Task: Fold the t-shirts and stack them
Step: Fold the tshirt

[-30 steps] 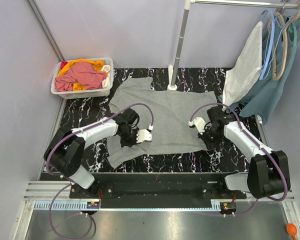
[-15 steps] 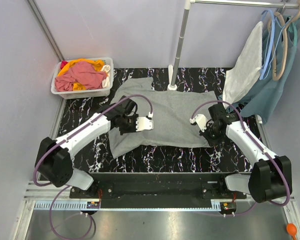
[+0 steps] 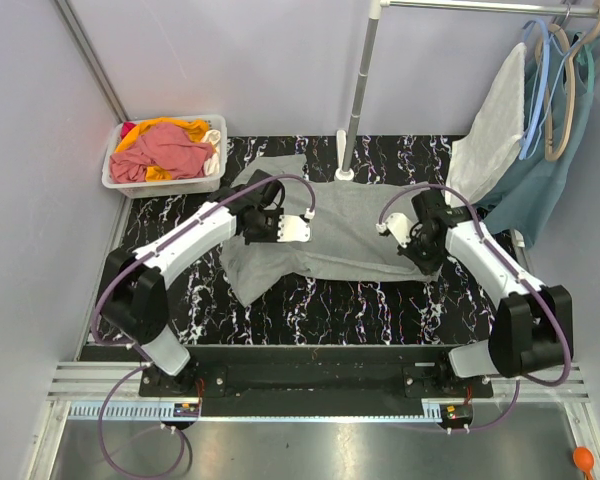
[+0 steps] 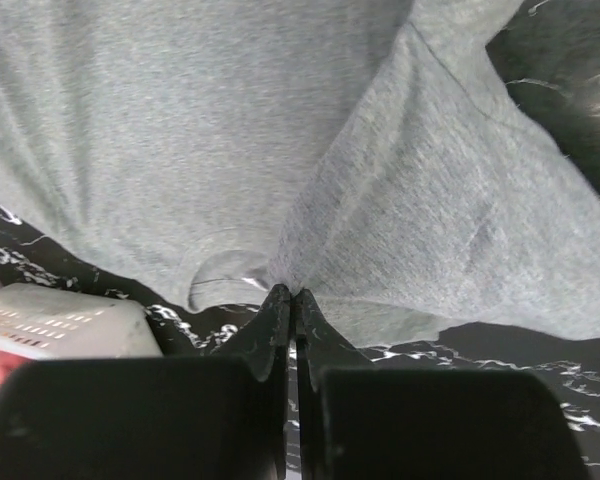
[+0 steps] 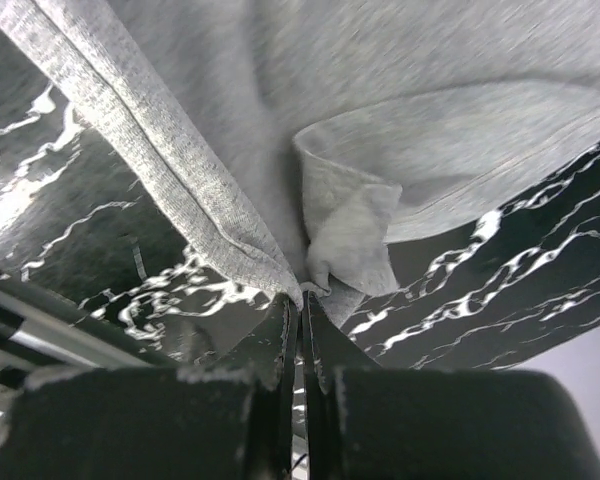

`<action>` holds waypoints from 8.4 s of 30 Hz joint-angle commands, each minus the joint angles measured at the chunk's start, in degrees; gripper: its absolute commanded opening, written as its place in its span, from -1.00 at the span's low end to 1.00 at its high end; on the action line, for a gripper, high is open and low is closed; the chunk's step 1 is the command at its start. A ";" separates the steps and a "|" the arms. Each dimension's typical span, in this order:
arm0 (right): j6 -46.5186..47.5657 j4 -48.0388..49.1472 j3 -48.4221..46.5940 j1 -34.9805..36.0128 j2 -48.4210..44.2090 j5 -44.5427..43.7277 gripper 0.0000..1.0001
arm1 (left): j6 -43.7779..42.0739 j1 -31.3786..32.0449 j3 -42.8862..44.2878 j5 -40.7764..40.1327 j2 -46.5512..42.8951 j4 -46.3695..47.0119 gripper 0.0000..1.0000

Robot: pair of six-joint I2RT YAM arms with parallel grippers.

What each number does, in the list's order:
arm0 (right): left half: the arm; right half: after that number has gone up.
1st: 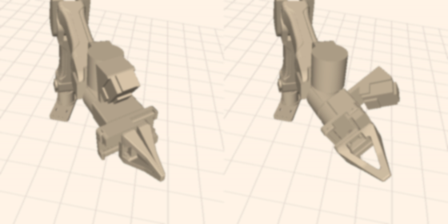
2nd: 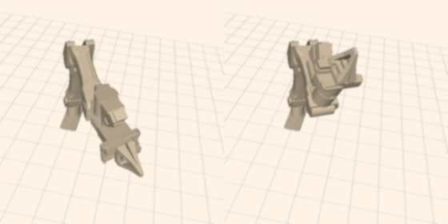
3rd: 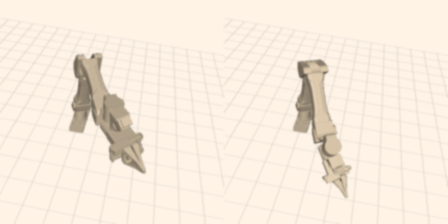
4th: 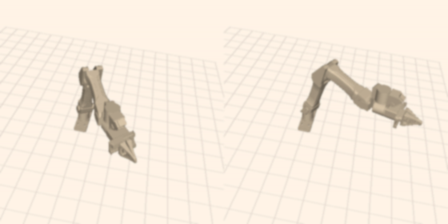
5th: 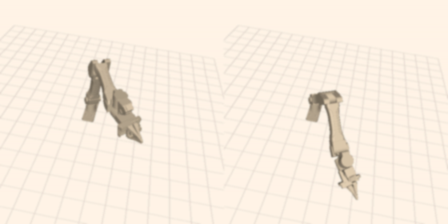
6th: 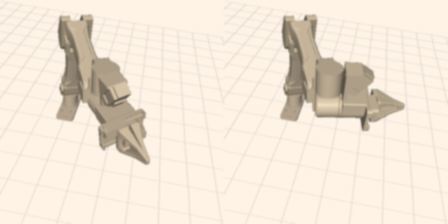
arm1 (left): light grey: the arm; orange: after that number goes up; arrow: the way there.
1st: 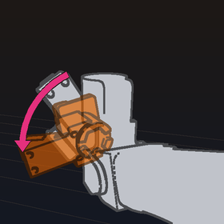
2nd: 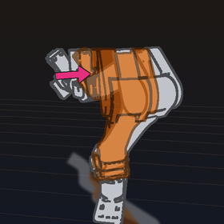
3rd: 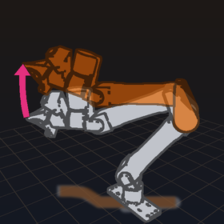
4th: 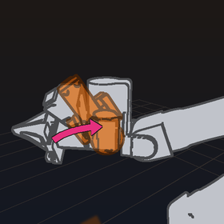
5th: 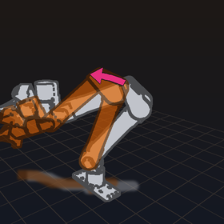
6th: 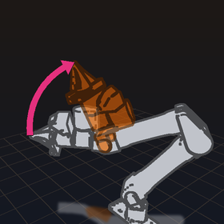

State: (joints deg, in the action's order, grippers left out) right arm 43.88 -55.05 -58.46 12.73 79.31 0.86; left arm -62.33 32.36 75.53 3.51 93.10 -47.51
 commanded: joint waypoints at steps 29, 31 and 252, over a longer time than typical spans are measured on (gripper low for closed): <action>4.99 8.20 -17.74 -1.57 25.98 -7.37 -1.00 | -10.01 -3.62 16.31 -5.35 16.06 0.40 -1.00; 4.99 8.38 -17.83 -1.66 26.42 -7.54 -1.00 | -10.45 -3.79 16.58 -5.62 17.11 1.10 -1.00; 2.70 24.19 -2.54 -2.54 22.73 -13.17 0.99 | 7.04 -6.43 -12.68 -2.54 7.45 23.34 0.98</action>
State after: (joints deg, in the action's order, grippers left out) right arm 46.15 -33.63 -62.41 10.41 101.06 -12.51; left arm -55.46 25.63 64.18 2.13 100.27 -25.93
